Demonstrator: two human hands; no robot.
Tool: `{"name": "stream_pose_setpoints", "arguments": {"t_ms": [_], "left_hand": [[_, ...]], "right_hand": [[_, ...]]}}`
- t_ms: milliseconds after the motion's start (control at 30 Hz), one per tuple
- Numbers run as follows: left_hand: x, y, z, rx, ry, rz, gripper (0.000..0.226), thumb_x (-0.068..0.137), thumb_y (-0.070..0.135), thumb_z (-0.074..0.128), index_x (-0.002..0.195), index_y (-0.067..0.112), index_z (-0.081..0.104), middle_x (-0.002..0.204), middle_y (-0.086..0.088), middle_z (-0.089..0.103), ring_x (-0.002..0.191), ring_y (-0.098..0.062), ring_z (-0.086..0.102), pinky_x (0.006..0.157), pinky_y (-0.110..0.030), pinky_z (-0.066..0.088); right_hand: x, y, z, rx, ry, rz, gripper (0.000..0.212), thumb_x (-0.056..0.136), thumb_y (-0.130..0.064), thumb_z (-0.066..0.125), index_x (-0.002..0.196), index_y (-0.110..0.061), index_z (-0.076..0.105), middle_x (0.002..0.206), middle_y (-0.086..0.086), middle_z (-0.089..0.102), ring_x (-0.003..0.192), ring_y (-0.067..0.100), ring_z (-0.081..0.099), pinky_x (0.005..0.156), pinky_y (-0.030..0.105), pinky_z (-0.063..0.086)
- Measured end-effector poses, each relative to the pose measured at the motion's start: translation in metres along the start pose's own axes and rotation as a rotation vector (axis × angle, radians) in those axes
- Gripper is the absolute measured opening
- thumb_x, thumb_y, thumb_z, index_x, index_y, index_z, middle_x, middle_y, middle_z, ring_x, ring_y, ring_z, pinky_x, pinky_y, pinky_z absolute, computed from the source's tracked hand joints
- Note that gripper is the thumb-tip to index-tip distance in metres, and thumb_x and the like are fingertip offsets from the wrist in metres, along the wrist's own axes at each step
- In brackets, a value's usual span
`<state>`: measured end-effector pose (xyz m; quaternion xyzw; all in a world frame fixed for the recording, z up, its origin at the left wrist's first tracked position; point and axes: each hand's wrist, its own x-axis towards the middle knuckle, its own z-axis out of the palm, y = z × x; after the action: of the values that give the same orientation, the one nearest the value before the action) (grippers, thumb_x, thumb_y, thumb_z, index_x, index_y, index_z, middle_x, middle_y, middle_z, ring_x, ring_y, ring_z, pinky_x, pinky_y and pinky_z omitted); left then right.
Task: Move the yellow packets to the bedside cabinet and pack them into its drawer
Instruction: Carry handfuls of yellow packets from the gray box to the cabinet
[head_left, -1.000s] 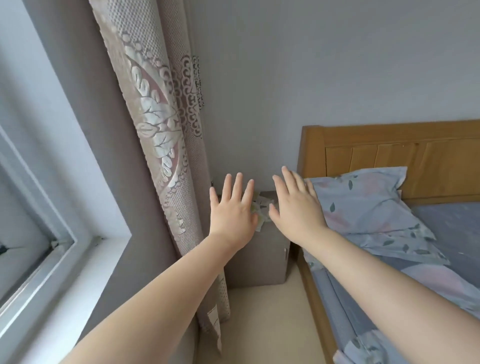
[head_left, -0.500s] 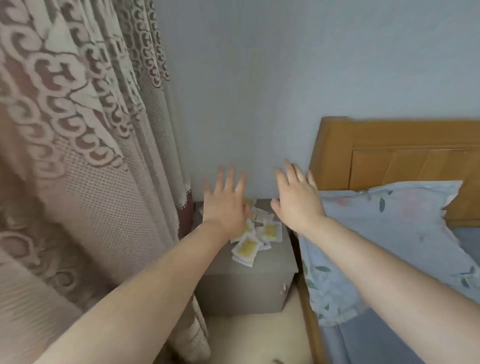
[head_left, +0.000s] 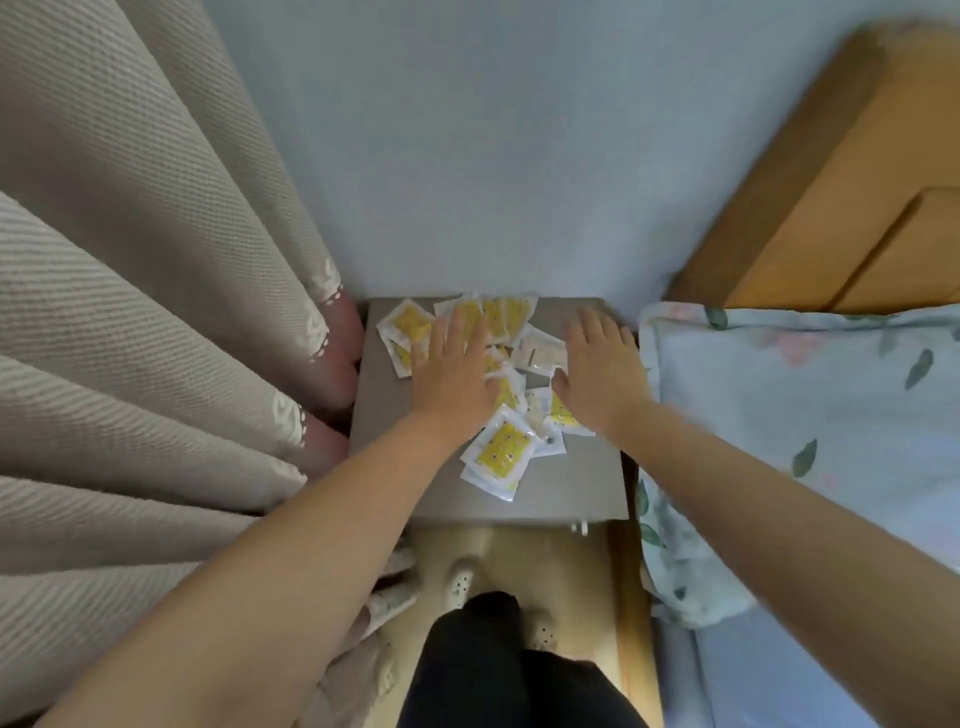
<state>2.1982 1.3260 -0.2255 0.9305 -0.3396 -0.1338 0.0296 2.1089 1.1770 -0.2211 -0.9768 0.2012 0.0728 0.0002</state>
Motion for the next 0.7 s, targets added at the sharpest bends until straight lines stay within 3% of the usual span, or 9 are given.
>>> {"name": "stream_pose_setpoints", "arguments": {"t_ms": [100, 167, 233, 300, 367, 467, 500, 600, 700], "left_hand": [[0.026, -0.016, 0.045, -0.099, -0.131, -0.045, 0.058, 0.097, 0.029, 0.044, 0.149, 0.016, 0.021, 0.156, -0.013, 0.019, 0.143, -0.03, 0.019, 0.113, -0.045, 0.026], [0.036, -0.021, 0.075, -0.256, -0.282, -0.136, 0.034, 0.096, 0.026, 0.045, 0.127, 0.011, 0.046, 0.133, -0.012, 0.048, 0.12, -0.03, 0.047, 0.097, -0.043, 0.043], [0.042, -0.025, 0.104, -0.346, -0.391, -0.233, 0.024, 0.097, 0.027, 0.043, 0.112, 0.012, 0.053, 0.115, -0.008, 0.057, 0.103, -0.029, 0.056, 0.083, -0.037, 0.049], [0.046, -0.026, 0.131, -0.381, -0.444, -0.321, 0.025, 0.096, 0.029, 0.042, 0.112, 0.013, 0.052, 0.113, -0.008, 0.058, 0.1, -0.029, 0.058, 0.08, -0.035, 0.048], [0.05, -0.026, 0.155, -0.406, -0.471, -0.404, 0.028, 0.096, 0.029, 0.043, 0.117, 0.012, 0.052, 0.117, -0.009, 0.058, 0.105, -0.03, 0.058, 0.082, -0.034, 0.047], [0.051, -0.026, 0.181, -0.449, -0.439, -0.537, 0.034, 0.094, 0.031, 0.049, 0.123, 0.012, 0.05, 0.122, -0.008, 0.057, 0.11, -0.029, 0.057, 0.084, -0.035, 0.046], [0.051, -0.026, 0.191, -0.465, -0.412, -0.571, 0.037, 0.094, 0.033, 0.051, 0.124, 0.012, 0.05, 0.123, -0.008, 0.056, 0.112, -0.029, 0.056, 0.086, -0.036, 0.046], [0.051, -0.023, 0.213, -0.494, -0.346, -0.612, 0.039, 0.093, 0.037, 0.054, 0.123, 0.012, 0.051, 0.122, -0.008, 0.057, 0.112, -0.029, 0.056, 0.087, -0.036, 0.047], [0.053, -0.019, 0.227, -0.542, -0.375, -0.605, 0.036, 0.092, 0.039, 0.057, 0.11, 0.009, 0.056, 0.11, -0.007, 0.061, 0.102, -0.029, 0.06, 0.073, -0.031, 0.044]], "right_hand": [[0.019, 0.0, 0.043, 0.021, -0.074, 0.01, 0.062, 0.094, -0.037, 0.046, 0.145, -0.009, 0.024, 0.155, 0.014, 0.02, 0.14, 0.03, 0.024, 0.11, 0.043, 0.026], [0.027, -0.001, 0.073, 0.039, -0.181, 0.011, 0.063, 0.094, -0.037, 0.047, 0.145, -0.01, 0.023, 0.156, 0.013, 0.018, 0.141, 0.03, 0.023, 0.112, 0.042, 0.027], [0.034, -0.003, 0.104, 0.116, -0.296, 0.054, 0.064, 0.094, -0.036, 0.048, 0.146, -0.01, 0.021, 0.155, 0.012, 0.018, 0.141, 0.03, 0.024, 0.111, 0.042, 0.029], [0.039, -0.004, 0.131, 0.314, -0.432, 0.177, 0.062, 0.093, -0.032, 0.05, 0.146, -0.011, 0.024, 0.151, 0.011, 0.027, 0.136, 0.029, 0.033, 0.105, 0.041, 0.036], [0.043, -0.004, 0.155, 0.607, -0.549, 0.386, 0.054, 0.093, -0.026, 0.052, 0.141, -0.01, 0.032, 0.139, 0.011, 0.044, 0.119, 0.028, 0.05, 0.09, 0.034, 0.043], [0.044, -0.003, 0.179, 0.928, -0.645, 0.701, 0.015, 0.092, -0.02, 0.049, 0.102, -0.009, 0.051, 0.09, 0.008, 0.059, 0.076, 0.021, 0.056, 0.07, 0.026, 0.039], [0.043, -0.003, 0.188, 1.028, -0.672, 0.799, 0.015, 0.091, -0.019, 0.049, 0.098, -0.006, 0.053, 0.087, 0.01, 0.06, 0.076, 0.023, 0.059, 0.071, 0.028, 0.044], [0.034, -0.008, 0.212, 1.367, -0.831, 1.055, 0.033, 0.095, -0.017, 0.051, 0.119, 0.004, 0.055, 0.12, 0.027, 0.06, 0.116, 0.036, 0.057, 0.099, 0.038, 0.046], [0.027, -0.018, 0.227, 1.488, -0.875, 1.123, 0.021, 0.095, -0.019, 0.054, 0.1, 0.001, 0.058, 0.105, 0.02, 0.061, 0.112, 0.032, 0.057, 0.098, 0.04, 0.043]]}}
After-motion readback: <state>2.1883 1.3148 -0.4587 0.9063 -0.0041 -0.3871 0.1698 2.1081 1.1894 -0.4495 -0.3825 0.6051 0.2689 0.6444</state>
